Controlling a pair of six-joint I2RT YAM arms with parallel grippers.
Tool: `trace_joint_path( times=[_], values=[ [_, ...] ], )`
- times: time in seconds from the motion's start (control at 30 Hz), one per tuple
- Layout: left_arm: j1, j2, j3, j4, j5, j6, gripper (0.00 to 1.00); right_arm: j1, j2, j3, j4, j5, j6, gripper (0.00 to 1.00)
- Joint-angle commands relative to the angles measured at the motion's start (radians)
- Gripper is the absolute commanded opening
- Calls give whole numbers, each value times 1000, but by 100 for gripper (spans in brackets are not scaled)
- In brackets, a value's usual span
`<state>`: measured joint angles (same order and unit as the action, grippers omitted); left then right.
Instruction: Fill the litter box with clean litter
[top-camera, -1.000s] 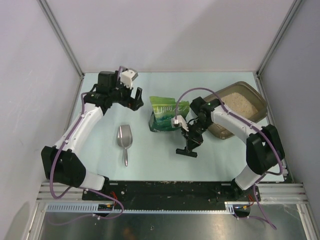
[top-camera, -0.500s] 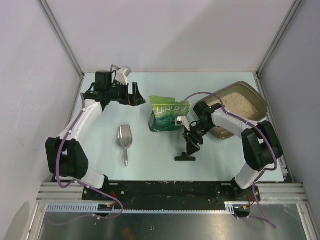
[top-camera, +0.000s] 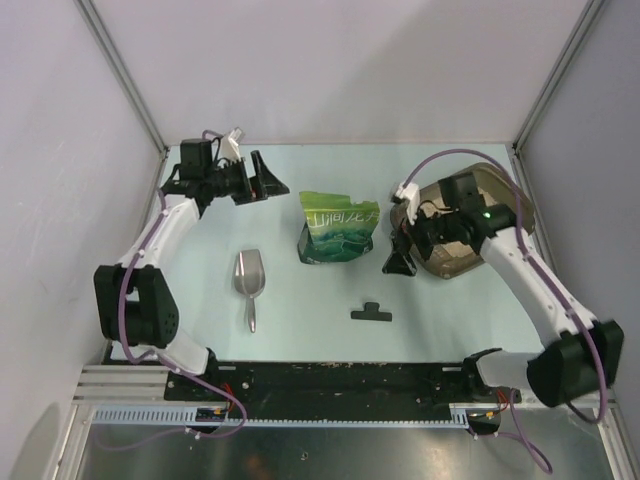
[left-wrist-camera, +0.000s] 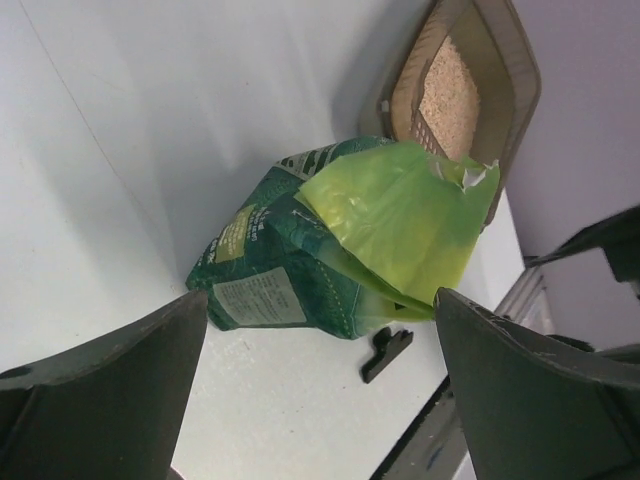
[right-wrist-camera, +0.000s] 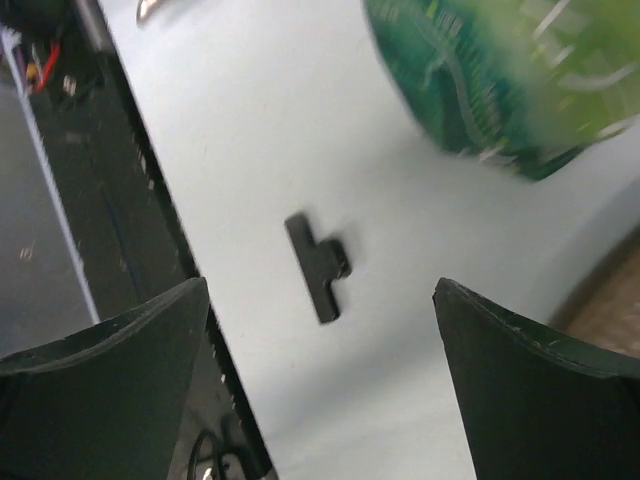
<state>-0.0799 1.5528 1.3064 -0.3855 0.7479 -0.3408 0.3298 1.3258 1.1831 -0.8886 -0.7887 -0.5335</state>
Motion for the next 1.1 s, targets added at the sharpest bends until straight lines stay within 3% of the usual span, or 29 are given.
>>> trace_joint_path(
  times=[0.0,0.13,0.3,0.5,0.6,0.8,1.03,1.07],
  values=[
    [9,75,40,77,93,-138,99,-1,-137,52,249,147,274,100],
    [-9,147,44,163,152,-226,98,-27,-166,55,437,375,412,100],
    [-80,251,106,249,272,-288,86,-185,-149,50,482,362,507,100],
    [-142,331,175,345,307,-366,75,-221,-148,50,450,333,488,100],
    [-146,334,172,382,327,-406,65,-218,-122,52,461,301,484,100],
    [-133,287,142,586,384,-434,35,-175,-34,62,556,249,429,100],
    [-135,201,85,657,421,-343,0,-28,218,233,606,129,277,100],
    [-135,191,77,659,423,-337,0,-14,245,290,600,108,258,100]
  ],
)
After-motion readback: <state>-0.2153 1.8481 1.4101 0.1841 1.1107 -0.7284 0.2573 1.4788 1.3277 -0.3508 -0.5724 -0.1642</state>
